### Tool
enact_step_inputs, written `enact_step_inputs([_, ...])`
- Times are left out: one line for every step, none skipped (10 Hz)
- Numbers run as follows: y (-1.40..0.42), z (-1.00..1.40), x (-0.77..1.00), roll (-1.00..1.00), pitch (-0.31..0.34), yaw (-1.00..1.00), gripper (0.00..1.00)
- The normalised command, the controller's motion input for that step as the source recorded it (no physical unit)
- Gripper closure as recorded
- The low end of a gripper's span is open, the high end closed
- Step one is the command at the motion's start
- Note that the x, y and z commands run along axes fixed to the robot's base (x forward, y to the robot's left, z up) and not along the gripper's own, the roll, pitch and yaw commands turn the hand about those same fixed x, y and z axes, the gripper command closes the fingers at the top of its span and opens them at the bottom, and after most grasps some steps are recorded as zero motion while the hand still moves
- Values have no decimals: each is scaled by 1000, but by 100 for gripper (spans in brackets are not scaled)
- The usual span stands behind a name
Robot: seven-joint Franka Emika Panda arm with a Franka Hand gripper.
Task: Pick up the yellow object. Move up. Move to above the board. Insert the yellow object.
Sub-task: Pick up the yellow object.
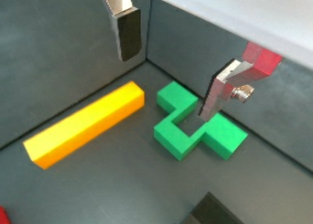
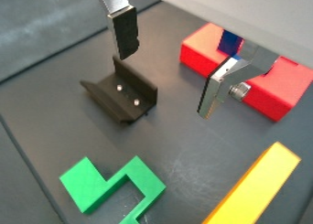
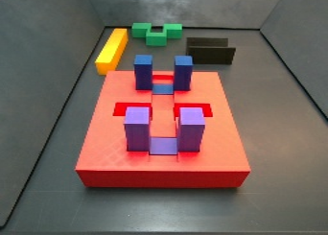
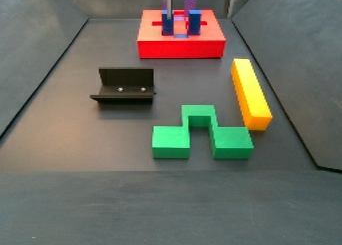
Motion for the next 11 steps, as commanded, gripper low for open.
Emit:
enact_step_inputs([0, -49, 0, 0, 0, 0, 0])
enact_step_inputs([0, -34, 0, 13, 0, 0, 0])
enact_step_inputs([0, 0, 0, 36, 0, 0, 0])
enact_step_inputs([-3, 0, 0, 74, 0, 0, 0])
enact_step_inputs([0, 0, 0, 59, 4, 0, 0])
enact_step_inputs([0, -43, 14, 69, 3, 14, 0])
enact_step_inputs([77, -89, 103, 103, 16, 114, 0])
enact_step_inputs([111, -86, 174, 104, 40, 166, 0])
enact_step_inputs([111, -83, 169, 91, 43, 160, 0])
enact_step_inputs([80, -80, 140, 64, 40, 131, 0])
enact_step_inputs([46, -109, 106, 77, 27, 120, 0])
